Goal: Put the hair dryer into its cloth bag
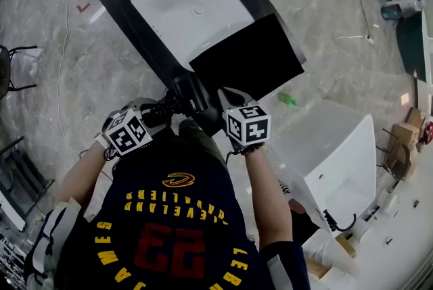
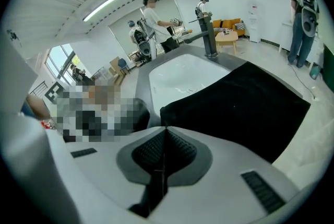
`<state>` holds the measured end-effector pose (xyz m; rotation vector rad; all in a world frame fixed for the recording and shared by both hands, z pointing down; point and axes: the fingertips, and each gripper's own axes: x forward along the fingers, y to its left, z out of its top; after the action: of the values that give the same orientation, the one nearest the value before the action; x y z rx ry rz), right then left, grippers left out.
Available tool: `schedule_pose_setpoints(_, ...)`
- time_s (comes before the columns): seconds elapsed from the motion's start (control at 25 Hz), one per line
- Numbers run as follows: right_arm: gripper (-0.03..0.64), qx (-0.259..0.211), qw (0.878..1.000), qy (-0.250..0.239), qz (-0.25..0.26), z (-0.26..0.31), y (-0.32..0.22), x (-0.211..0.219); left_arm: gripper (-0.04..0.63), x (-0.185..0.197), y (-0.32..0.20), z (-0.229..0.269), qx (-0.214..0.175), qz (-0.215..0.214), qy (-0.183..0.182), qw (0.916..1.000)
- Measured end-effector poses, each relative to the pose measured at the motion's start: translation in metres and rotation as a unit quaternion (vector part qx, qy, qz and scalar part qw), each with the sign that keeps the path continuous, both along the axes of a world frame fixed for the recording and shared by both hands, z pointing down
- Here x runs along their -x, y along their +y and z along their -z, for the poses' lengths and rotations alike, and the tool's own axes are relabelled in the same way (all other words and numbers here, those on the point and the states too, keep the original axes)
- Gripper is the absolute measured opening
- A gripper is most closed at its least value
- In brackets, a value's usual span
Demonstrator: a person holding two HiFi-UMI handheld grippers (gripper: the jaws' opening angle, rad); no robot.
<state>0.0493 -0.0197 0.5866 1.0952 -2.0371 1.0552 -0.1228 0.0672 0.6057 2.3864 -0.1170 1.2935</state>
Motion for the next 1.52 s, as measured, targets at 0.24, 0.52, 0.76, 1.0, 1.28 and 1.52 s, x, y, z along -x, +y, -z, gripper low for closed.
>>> schedule_pose_setpoints(0.24,0.008,-0.027,0.998,-0.036,-0.033,0.027,-0.008,-0.006,0.239,-0.012,0.002,-0.007,0.001,-0.016,-0.002,0.9999)
schedule_pose_setpoints(0.52,0.008,-0.057,0.995,-0.069,-0.047,0.056,-0.009,-0.005,0.239,-0.04,-0.008,-0.012,-0.004,-0.025,0.01,0.9996)
schedule_pose_setpoints(0.76,0.008,-0.065,0.993,-0.08,-0.052,0.063,-0.005,-0.007,0.239,-0.053,-0.029,-0.014,-0.008,-0.015,0.018,0.9997)
schedule_pose_setpoints(1.0,0.008,-0.064,0.993,-0.085,-0.053,0.063,0.0,-0.007,0.239,-0.068,-0.044,-0.019,-0.027,-0.009,0.007,0.9996)
schedule_pose_setpoints(1.28,0.008,-0.066,0.993,-0.086,-0.044,0.062,0.001,0.001,0.239,-0.109,-0.052,-0.028,-0.046,-0.006,0.003,0.9989)
schedule_pose_setpoints(1.52,0.008,-0.077,0.991,-0.094,-0.061,0.065,-0.005,0.0,0.239,-0.13,-0.068,-0.037,-0.059,-0.005,-0.001,0.9982)
